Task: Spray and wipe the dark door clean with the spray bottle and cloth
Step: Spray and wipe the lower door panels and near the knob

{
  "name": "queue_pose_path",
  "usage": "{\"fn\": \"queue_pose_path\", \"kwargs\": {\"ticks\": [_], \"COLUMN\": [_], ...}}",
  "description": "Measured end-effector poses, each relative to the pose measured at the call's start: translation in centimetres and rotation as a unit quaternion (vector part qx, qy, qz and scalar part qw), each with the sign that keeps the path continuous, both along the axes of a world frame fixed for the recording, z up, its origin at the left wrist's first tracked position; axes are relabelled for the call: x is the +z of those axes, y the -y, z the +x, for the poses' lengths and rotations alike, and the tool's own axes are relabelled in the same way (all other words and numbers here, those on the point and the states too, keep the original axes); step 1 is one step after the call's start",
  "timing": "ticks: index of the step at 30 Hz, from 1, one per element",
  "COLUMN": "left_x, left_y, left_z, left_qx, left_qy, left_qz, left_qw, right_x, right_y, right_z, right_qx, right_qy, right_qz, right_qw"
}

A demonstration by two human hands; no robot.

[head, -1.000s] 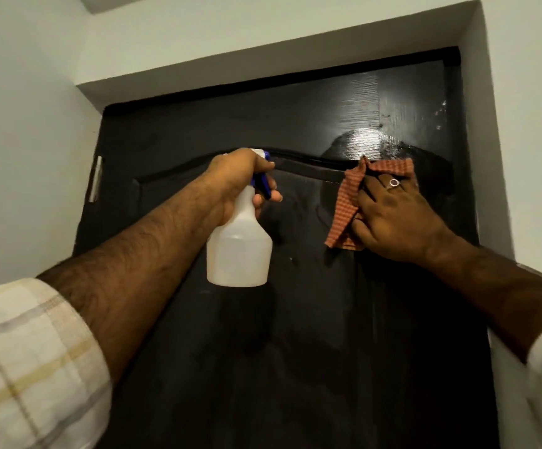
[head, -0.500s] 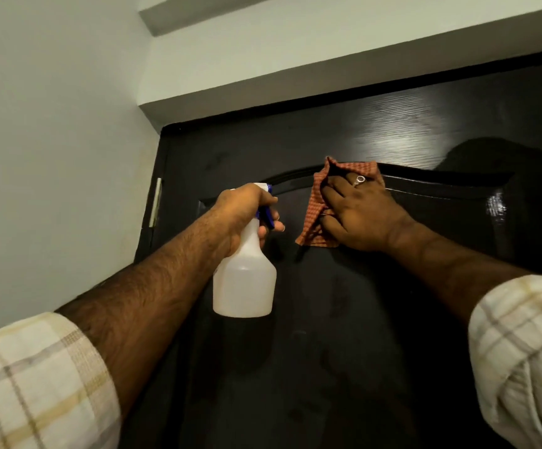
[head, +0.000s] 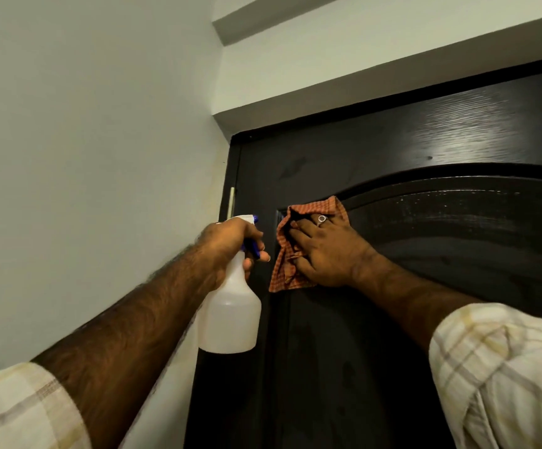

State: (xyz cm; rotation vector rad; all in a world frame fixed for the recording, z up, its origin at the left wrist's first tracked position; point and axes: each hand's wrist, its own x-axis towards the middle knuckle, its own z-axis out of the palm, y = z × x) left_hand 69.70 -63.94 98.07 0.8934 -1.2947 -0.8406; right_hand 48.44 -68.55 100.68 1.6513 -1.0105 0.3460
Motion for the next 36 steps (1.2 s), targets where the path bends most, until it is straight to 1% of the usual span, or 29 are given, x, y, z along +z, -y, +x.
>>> {"fn": "queue_pose_path", "kwargs": {"ticks": [4,6,9,12,14,17,23,27,29,32,34,36], "left_x": [-0.4,-0.2,0.7,2.1,2.8,3.3,3.5,4.0,4.4,4.9,5.2,5.6], "left_y": [-0.2,-0.4,-1.1,-1.7,-2.1,-3.2,-7.2,-9.9,-11.2,-12.9,-14.1,-15.0], "left_z": [0.8,0.5,-1.0,-3.5,-6.5,-11.2,-22.1,-28.1,-31.1,-34.8,-37.0,-38.8], "left_qx": [0.018,0.013,0.000,-0.024,-0.049,-0.088,-0.171,-0.209,-0.227,-0.236,-0.234,-0.231], "left_qy": [0.006,0.014,0.023,0.015,0.016,0.025,0.041,0.038,0.034,0.033,0.030,0.022], "left_qz": [-0.017,-0.013,-0.014,-0.025,-0.023,-0.013,-0.016,-0.026,-0.026,-0.036,-0.051,-0.063], "left_qw": [1.000,1.000,1.000,0.999,0.998,0.996,0.984,0.977,0.973,0.971,0.971,0.971], "right_x": [-0.8,-0.2,1.5,2.1,2.0,1.5,-2.5,-4.8,-4.4,-1.8,0.7,3.4], "right_y": [1.0,0.4,-1.8,-4.8,-7.3,-11.0,-16.7,-19.1,-20.2,-21.1,-21.4,-21.7], "right_z": [2.6,1.9,-1.5,-7.4,-12.6,-18.3,-29.2,-34.7,-36.9,-39.3,-40.4,-40.9], "right_qx": [0.012,0.005,-0.015,-0.027,-0.035,-0.056,-0.084,-0.105,-0.103,-0.084,-0.080,-0.078], "right_qy": [0.016,-0.002,-0.027,0.011,0.066,0.125,0.162,0.205,0.234,0.295,0.307,0.300], "right_qz": [0.016,0.020,0.011,-0.036,-0.085,-0.120,-0.185,-0.218,-0.238,-0.259,-0.247,-0.224], "right_qw": [1.000,1.000,0.999,0.999,0.994,0.983,0.966,0.948,0.937,0.916,0.916,0.924]}}
